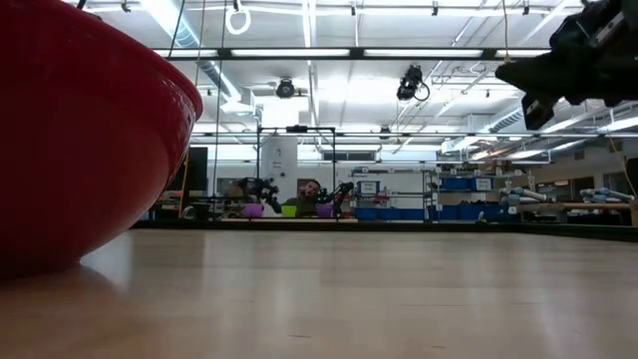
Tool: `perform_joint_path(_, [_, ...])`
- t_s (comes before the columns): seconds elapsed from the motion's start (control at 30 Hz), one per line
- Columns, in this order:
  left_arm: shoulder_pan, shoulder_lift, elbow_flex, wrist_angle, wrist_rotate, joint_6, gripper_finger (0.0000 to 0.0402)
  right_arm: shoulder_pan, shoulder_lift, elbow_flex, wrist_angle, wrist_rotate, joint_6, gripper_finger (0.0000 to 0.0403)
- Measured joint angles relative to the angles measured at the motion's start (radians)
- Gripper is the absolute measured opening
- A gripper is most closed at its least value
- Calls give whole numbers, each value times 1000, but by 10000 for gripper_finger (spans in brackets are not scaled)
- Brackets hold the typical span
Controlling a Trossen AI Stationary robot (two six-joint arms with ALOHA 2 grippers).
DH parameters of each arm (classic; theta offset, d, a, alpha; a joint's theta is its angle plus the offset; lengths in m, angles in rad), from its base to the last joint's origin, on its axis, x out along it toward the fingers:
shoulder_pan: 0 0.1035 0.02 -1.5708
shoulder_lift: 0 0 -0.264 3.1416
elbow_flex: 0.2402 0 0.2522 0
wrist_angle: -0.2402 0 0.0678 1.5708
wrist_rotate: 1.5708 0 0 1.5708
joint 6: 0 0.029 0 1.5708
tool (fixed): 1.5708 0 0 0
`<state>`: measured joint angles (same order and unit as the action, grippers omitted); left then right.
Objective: Nest bowls inside each other
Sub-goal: Return to Home Position
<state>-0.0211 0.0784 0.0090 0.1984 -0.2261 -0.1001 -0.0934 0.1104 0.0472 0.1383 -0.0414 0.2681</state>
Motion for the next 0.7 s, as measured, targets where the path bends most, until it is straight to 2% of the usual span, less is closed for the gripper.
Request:
perform_joint_path(0.1, [30, 0, 0, -17, 40, 19, 1, -9, 0, -38, 19, -115, 81, 4])
perform_joint_path(0.17, [39, 0, 0, -28, 48, 28, 1, -9, 1, -41, 5, -119, 81, 4])
perform_joint_path(0.27, [41, 0, 0, -26, 48, 21, 1, -9, 1, -41, 7, -52, 38, 5])
perform_joint_path(0.47, [41, 0, -1, -110, 48, 0, 9, -9, 7, -41, -16, 182, 28, 23])
perform_joint_path(0.7, [41, 0, -1, -128, 48, -2, 17, -9, 7, -40, -5, 200, 27, 34])
